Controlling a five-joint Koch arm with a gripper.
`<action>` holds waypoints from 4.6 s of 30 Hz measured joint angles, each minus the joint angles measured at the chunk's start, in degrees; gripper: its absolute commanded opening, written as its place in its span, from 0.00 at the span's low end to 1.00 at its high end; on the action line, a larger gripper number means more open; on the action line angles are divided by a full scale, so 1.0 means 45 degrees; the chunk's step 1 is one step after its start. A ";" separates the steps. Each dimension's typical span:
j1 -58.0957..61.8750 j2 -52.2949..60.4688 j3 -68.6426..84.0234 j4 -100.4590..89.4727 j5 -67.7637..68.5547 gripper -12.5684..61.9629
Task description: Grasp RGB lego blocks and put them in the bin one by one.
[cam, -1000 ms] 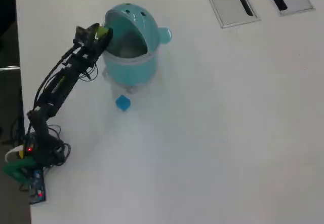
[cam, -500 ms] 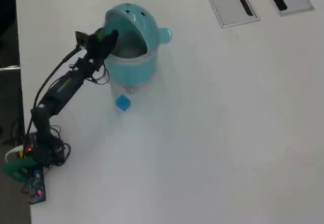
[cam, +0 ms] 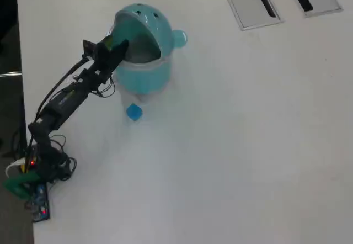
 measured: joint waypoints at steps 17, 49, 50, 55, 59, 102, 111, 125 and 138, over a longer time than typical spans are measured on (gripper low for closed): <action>-0.0020 0.1934 0.3984 -0.1309 0.1230 0.57; 0.0508 0.2676 0.8809 0.0957 0.0586 0.59; 0.0703 0.2676 0.8828 0.0957 0.0488 0.59; 0.1719 0.2461 0.8965 0.0957 0.0293 0.59; 0.2266 0.2285 0.9316 0.0957 0.0293 0.59; 0.4395 -0.0918 0.7871 0.0840 -0.0723 0.60; 0.4609 0.1309 0.7910 0.2188 -0.1523 0.60; 0.5645 0.2480 0.9453 0.3262 -0.1816 0.60; 0.6016 0.1309 0.9473 0.3262 -0.1777 0.60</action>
